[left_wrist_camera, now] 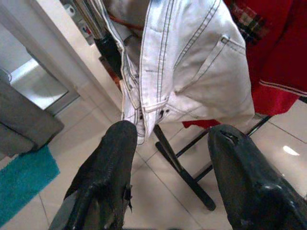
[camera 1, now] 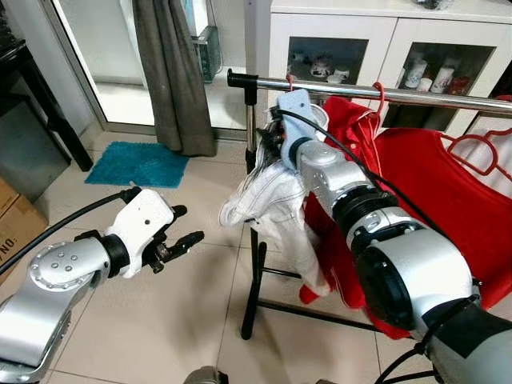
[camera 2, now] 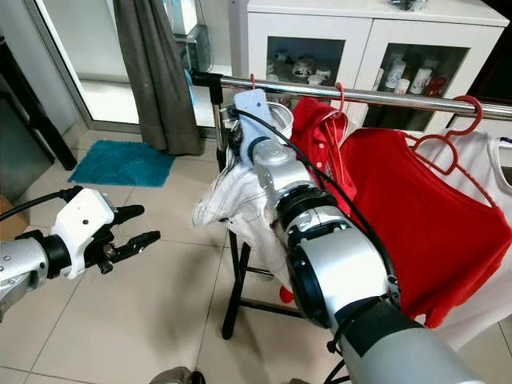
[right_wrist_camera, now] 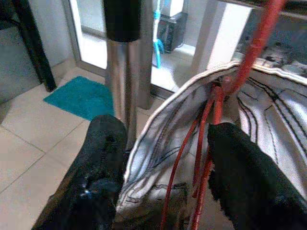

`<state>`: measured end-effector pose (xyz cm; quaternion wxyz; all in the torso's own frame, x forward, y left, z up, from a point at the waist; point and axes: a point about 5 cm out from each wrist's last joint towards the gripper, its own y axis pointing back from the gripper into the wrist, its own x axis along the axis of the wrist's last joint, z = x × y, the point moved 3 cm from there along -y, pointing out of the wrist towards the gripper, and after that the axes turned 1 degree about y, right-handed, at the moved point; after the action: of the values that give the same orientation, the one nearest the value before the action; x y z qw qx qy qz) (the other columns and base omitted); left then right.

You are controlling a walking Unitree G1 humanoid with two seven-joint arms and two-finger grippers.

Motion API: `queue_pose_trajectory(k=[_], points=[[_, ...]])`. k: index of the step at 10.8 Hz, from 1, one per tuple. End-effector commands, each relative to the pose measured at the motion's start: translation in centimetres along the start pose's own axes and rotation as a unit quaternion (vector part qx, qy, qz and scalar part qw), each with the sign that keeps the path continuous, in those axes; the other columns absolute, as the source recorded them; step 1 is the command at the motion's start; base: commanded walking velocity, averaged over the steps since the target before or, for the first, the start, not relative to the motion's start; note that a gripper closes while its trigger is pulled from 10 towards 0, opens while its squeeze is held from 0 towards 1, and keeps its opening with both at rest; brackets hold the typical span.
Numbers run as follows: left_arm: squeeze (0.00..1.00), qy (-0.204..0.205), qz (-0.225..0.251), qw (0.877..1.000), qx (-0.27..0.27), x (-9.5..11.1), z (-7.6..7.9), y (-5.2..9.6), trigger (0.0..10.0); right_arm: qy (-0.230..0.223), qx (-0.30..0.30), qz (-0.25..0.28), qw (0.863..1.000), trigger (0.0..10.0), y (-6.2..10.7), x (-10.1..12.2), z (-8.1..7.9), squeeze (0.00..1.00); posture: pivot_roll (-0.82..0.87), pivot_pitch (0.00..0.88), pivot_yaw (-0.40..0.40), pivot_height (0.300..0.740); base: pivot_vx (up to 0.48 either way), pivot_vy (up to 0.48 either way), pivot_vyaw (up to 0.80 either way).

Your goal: Hang hanger

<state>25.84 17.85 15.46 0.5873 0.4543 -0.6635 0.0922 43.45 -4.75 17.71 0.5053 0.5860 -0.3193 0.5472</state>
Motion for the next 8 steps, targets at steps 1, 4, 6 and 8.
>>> queue_pose_trajectory(k=[1, 4, 6, 8], points=[[0.0, -0.003, -0.006, 1.0, 0.007, 0.0, -0.3, 0.6, 10.0, -0.004, -0.018, -0.012, 1.0, 0.0, 0.0, -0.6, 0.8, 0.0, 0.1, 0.083, 0.053, 0.74, 0.0, 0.0, 0.0], [0.0, -0.004, -0.01, 1.0, 0.007, 0.2, -0.5, 0.8, 10.0, -0.027, -0.032, 0.003, 0.999, 3.8, 0.1, -0.2, 1.4, 0.0, 0.1, 0.092, 0.056, 0.74, 0.0, 0.0, 0.0], [0.0, -0.004, -0.012, 1.0, 0.011, 0.2, -0.5, 0.9, 10.0, -0.041, -0.023, 0.038, 0.998, 10.0, 0.1, 1.0, 1.3, 0.0, 0.11, 0.097, 0.054, 0.74, 0.0, 0.0, 0.0], [0.0, -0.001, -0.012, 1.0, 0.009, 0.2, -0.2, 1.0, 10.0, -0.042, -0.032, 0.06, 0.997, 10.0, 0.2, 1.6, 1.7, 1.0, 0.11, 0.107, 0.053, 0.74, 0.0, 0.0, 0.0]])
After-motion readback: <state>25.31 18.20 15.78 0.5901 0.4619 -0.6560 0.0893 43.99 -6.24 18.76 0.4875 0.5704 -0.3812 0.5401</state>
